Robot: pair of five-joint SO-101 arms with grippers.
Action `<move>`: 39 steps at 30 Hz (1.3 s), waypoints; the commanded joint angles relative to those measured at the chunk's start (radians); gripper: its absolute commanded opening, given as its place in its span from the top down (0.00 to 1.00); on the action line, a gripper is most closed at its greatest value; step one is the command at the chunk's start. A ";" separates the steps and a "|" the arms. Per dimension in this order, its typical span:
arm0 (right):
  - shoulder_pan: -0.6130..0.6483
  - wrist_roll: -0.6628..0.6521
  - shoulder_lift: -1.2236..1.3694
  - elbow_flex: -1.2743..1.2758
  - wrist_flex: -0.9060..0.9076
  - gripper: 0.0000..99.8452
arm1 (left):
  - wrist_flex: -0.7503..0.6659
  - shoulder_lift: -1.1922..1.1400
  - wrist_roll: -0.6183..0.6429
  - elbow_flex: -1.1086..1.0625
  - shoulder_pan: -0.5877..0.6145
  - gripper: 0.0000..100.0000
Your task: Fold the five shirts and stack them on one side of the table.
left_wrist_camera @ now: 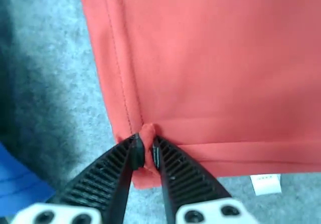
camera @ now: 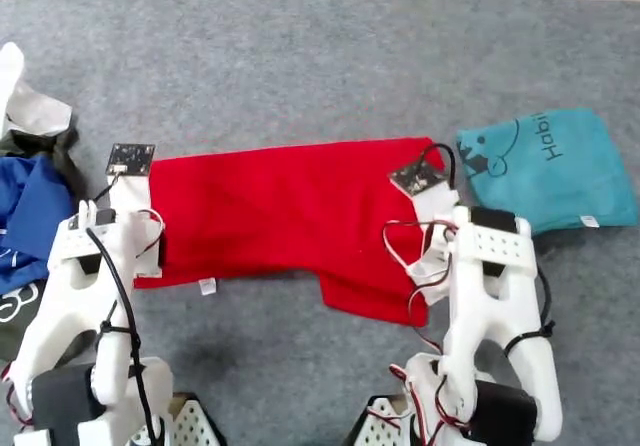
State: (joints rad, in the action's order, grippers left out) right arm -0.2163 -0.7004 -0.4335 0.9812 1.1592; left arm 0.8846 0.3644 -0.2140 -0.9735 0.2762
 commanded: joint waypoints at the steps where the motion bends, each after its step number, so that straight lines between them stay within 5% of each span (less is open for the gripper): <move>1: 0.018 -0.009 -0.030 0.008 -0.031 0.99 | 0.014 0.029 0.005 0.041 -0.053 0.97; 7: 0.072 -0.009 -0.036 0.016 -0.021 0.98 | 0.020 0.029 0.005 0.041 -0.076 0.97; 14: 0.086 -0.009 -0.038 -0.067 0.086 0.83 | 0.169 0.029 0.020 0.119 -0.031 0.88; 23: 0.089 -0.002 -0.031 -0.275 0.196 0.83 | 0.324 0.029 0.058 0.252 0.147 0.85; 26: 0.094 0.018 -0.030 -0.320 0.206 0.90 | 0.359 0.029 0.040 0.305 0.171 0.90; 28: 0.137 0.058 -0.030 -0.335 0.187 0.98 | 0.362 0.029 0.060 0.346 0.168 0.98; 35: 0.354 0.295 -0.027 -0.334 0.064 0.97 | 0.338 0.029 0.103 0.429 0.042 0.94; 39: 0.410 0.402 0.054 -0.334 -0.087 0.97 | 0.115 0.008 0.192 0.383 -0.048 0.94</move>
State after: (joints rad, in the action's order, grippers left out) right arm 0.1565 -0.3629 -0.4196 0.6928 1.1715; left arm 1.1515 0.3644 -0.0790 -0.5976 0.2777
